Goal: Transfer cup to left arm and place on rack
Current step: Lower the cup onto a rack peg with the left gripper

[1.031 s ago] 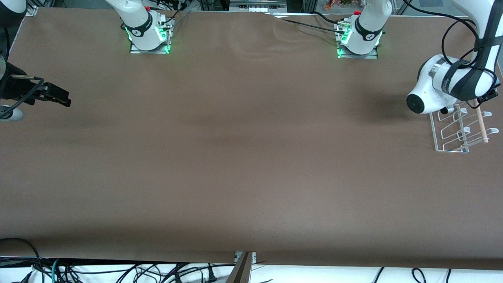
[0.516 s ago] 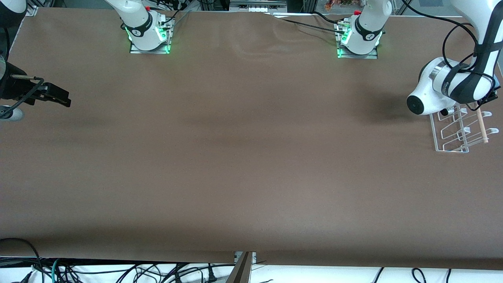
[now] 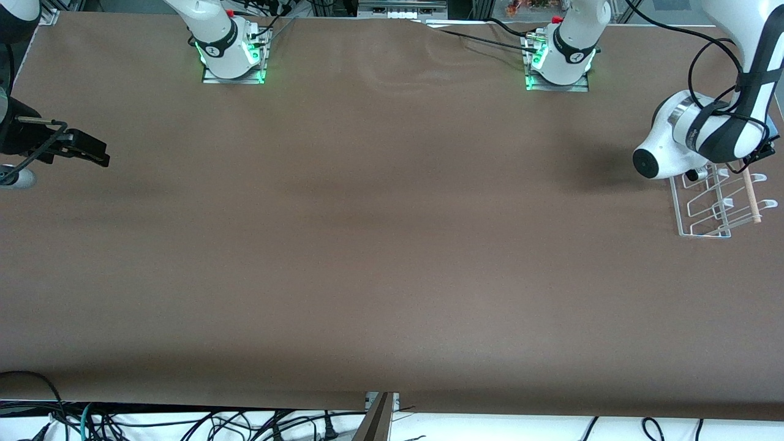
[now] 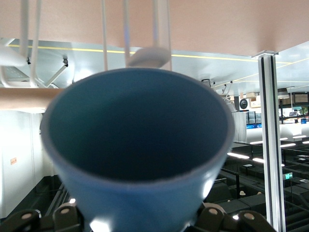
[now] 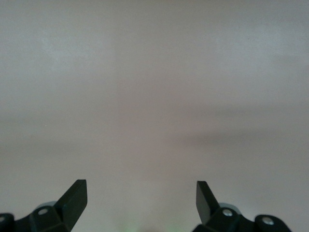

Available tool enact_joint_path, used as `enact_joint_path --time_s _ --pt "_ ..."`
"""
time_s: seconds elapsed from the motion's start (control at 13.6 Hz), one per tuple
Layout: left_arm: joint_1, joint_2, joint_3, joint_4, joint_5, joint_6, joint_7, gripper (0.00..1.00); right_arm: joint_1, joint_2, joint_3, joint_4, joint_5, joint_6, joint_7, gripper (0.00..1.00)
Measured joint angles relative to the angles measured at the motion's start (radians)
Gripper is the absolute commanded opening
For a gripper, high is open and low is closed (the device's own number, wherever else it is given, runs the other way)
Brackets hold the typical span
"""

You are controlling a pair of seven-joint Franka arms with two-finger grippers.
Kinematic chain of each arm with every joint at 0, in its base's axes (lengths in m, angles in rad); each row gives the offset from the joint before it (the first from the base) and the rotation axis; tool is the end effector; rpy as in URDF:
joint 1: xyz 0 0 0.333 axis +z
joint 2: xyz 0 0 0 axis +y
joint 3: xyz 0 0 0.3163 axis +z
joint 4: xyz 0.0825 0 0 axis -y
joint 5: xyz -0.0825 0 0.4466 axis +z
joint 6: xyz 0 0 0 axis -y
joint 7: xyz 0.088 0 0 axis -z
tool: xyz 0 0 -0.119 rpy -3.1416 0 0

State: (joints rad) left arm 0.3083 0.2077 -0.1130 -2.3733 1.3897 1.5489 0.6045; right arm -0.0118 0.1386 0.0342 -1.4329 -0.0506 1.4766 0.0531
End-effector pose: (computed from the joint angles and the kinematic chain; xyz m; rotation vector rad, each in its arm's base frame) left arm 0.4482 0.2081 0.2051 -1.5396 1.1253 1.4460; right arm 0.6484 0.0067 0.5904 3.0885 -0.0512 -0.1438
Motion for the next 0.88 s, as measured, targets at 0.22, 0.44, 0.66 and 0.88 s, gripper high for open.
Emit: enact_joint_path --time_s 0.22,0.44,0.66,0.88 --pt "0.008 0.003 0.000 -0.003 0.019 0.005 -0.007 0.00 -0.001 0.000 0.000 0.000 0.000 0.000 0.000 1.00" --pt "0.008 0.004 0.000 -0.003 0.021 0.011 -0.007 0.00 -0.002 0.001 0.000 0.000 0.000 0.000 0.000 1.00" --pt "0.010 0.008 0.000 -0.003 0.021 0.021 -0.035 0.00 -0.002 0.003 0.000 0.000 0.000 0.000 0.000 1.00" --pt "0.012 0.028 0.000 -0.004 0.021 0.020 -0.069 0.08 -0.003 0.004 0.000 0.000 0.000 0.000 0.001 1.00"
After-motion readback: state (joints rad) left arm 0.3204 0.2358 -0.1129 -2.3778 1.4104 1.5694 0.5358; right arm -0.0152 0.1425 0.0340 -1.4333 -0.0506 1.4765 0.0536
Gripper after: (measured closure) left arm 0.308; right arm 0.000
